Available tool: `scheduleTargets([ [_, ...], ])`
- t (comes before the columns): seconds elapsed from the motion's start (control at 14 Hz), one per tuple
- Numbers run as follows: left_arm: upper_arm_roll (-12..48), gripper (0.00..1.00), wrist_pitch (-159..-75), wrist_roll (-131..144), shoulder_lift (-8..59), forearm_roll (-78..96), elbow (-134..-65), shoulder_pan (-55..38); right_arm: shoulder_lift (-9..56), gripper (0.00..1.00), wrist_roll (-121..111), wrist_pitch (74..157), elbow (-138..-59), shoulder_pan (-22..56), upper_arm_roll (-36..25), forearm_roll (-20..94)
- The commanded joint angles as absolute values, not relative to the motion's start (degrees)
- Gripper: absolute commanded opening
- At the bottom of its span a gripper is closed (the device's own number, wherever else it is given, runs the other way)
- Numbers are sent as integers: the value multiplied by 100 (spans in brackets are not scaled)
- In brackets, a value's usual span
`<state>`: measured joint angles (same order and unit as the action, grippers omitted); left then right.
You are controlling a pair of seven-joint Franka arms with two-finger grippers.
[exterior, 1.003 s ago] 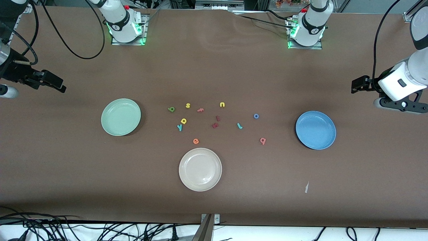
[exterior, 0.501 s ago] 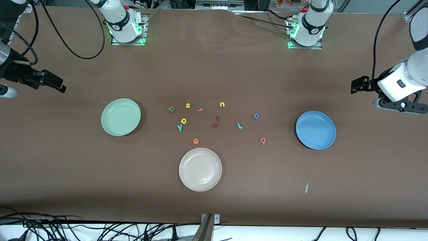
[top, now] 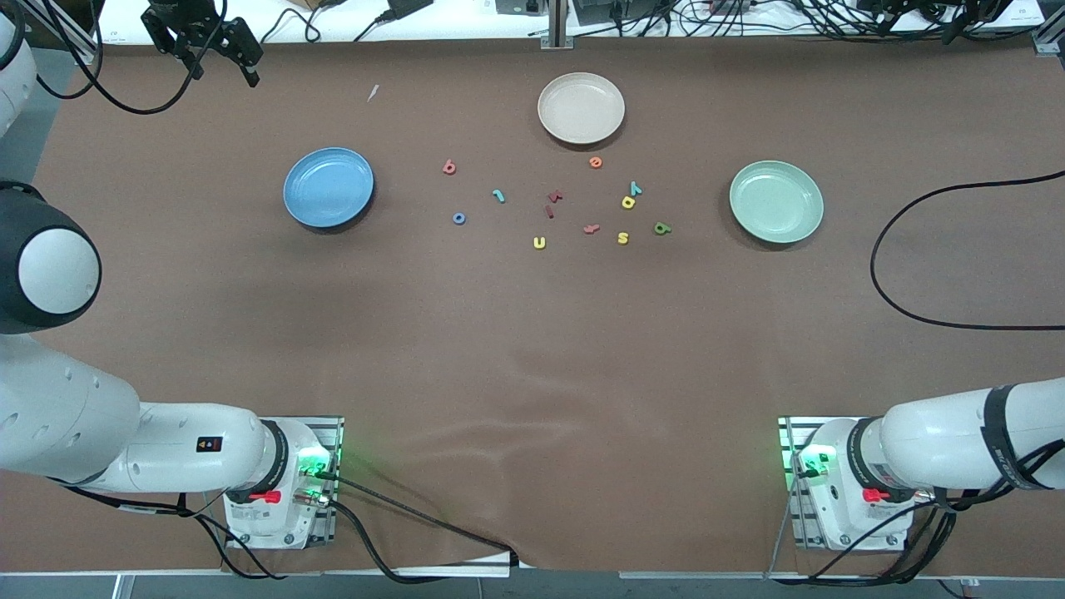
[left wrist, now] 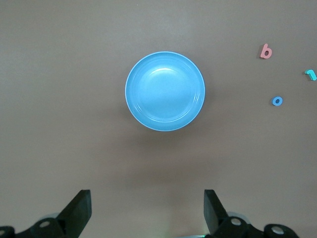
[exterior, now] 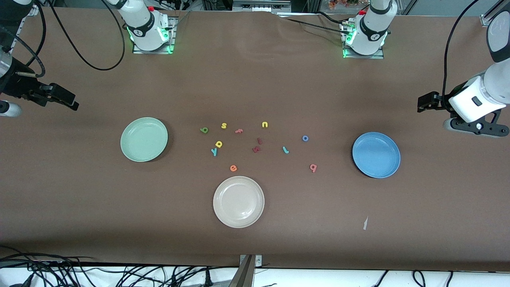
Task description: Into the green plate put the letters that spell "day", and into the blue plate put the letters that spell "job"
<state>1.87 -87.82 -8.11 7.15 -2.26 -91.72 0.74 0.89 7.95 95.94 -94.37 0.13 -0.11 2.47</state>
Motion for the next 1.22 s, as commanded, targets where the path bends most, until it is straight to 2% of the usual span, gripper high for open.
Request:
scheduleTargets([
  [0.0, 185, 100, -8815, -835, 764, -132, -9141, 44, 35, 100, 694, 9545, -9466, -18, -18, 360],
  [0.29, 482, 100, -9043, -346, 922, -97, -9228, -79, 53, 100, 729, 9554, -9448, -9, 43, 334],
  [0.5, 1123, 100, -9621, 656, 1317, 44, -9395, -88, 70, 100, 800, 9545, -9483, 87, 482, 221],
  [0.64, 1571, 100, -10419, 1429, 1598, 44, -9701, -97, 219, 100, 1053, 9659, -9501, 228, 536, 184],
  [0.79, 1976, 100, -11456, 2237, 1775, -35, -10306, -132, 395, 100, 1090, 9668, -9501, 421, 536, 185],
  [1.0, 2048, 100, -13011, 3118, 1828, -70, -11343, -561, 860, 100, 1134, 9650, -9475, 825, 536, 176],
  [1.15, 2039, 100, -13708, 3452, 2012, -184, -11776, -772, 1097, 100, 1212, 9799, -9457, 914, 536, 53],
])
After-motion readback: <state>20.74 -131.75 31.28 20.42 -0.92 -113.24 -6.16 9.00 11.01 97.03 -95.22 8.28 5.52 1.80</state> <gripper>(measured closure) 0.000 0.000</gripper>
